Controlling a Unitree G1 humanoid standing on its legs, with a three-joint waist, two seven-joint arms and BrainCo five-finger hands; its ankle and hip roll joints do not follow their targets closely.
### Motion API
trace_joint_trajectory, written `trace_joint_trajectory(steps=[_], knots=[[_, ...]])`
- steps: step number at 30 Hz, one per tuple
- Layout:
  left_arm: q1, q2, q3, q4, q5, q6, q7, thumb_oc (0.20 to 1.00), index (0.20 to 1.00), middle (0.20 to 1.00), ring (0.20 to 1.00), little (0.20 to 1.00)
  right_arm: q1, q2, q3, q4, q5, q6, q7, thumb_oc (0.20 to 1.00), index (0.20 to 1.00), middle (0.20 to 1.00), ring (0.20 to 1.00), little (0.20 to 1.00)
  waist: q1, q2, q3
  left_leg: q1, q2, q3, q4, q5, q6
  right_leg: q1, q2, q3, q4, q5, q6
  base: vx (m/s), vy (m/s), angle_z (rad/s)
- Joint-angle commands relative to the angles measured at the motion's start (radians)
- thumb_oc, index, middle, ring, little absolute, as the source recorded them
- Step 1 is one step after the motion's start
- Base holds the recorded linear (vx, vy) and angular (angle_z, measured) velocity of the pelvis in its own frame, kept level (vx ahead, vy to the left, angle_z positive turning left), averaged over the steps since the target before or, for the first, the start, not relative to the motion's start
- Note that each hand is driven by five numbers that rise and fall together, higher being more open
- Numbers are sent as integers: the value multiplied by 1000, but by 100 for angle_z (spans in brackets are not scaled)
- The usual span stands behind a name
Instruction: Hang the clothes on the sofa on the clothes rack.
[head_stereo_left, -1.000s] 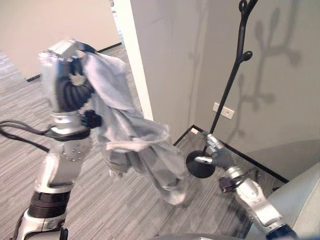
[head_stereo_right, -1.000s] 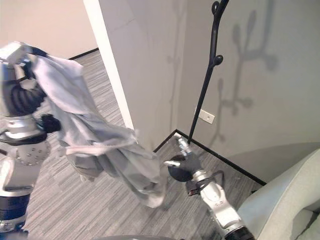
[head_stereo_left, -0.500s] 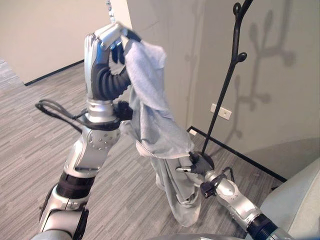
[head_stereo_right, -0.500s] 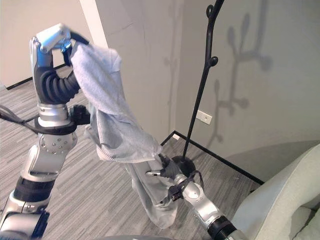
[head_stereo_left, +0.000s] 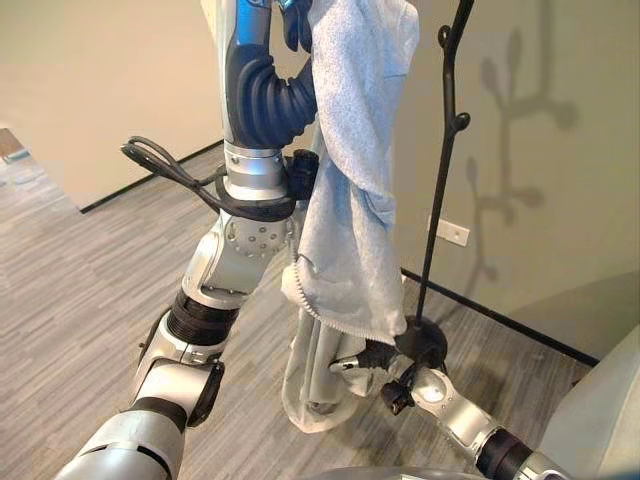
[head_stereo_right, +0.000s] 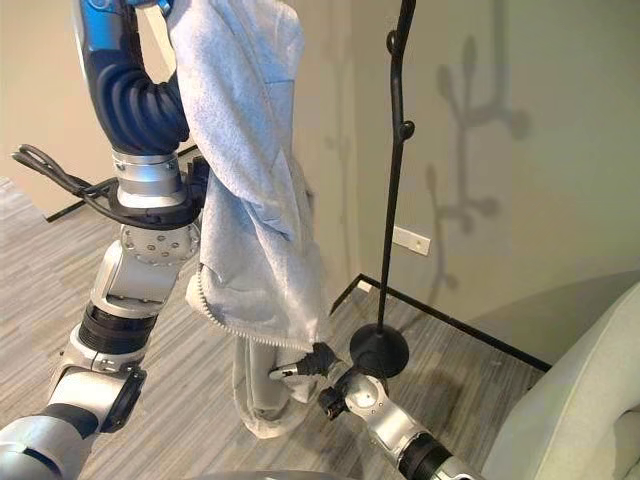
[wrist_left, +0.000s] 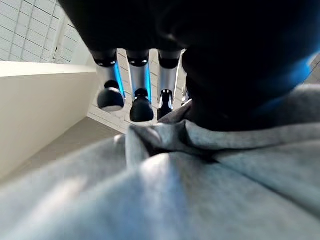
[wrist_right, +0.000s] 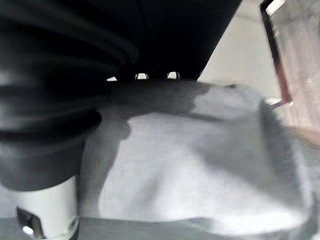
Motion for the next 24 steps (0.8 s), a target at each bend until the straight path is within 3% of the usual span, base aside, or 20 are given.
trace_joint_trajectory(steps=[1, 3, 4, 5, 14, 24], knots=[[-82, 15, 27, 69, 12, 35, 72, 200, 200, 200, 200, 200, -75, 67, 2, -41, 66, -68, -6, 1000, 1000, 1000, 1000, 1000, -14, -75, 14, 14, 51, 28, -20, 7, -108, 21, -66, -9, -16, 16, 100, 0, 0, 0], [-96, 5, 30, 79, 28, 50, 94, 200, 200, 200, 200, 200, -78, 76, 2, -28, 71, -68, -16, 1000, 1000, 1000, 1000, 1000, -18, -76, 13, 14, 52, 33, -20, 6, -108, 19, -67, -6, -16, 17, 102, 3, -5, -4], [-103, -2, 31, 81, 39, 58, 103, 200, 200, 200, 200, 200, -80, 81, -1, -18, 71, -67, -27, 881, 881, 881, 881, 881, -22, -74, 12, 15, 52, 35, -20, 5, -107, 17, -68, -2, -16, 17, 102, 8, 4, -10], [-104, 5, 29, 82, 61, 66, 108, 200, 200, 200, 200, 200, -76, 79, -6, -13, 52, -65, -39, 200, 200, 200, 200, 200, -24, -73, 11, 16, 51, 39, -20, 3, -107, 16, -70, 2, -16, 17, 103, 13, 7, -10], [-61, 80, 81, 83, 91, 95, 126, 200, 200, 200, 200, 200, 9, -8, -144, -21, -123, -41, -152, 200, 200, 200, 200, 200, -43, -77, 11, 26, 48, 47, -20, -1, -102, 20, -71, 13, -15, 20, 103, 13, 7, -2], [68, 140, 124, 40, 69, 65, 57, 200, 200, 200, 200, 200, 140, -162, -578, -135, -263, 1, -398, 200, 200, 200, 200, 200, -86, -94, 1, 24, 56, 87, -20, 19, -88, 2, -62, 38, -16, 43, 89, 6, -3, -8]])
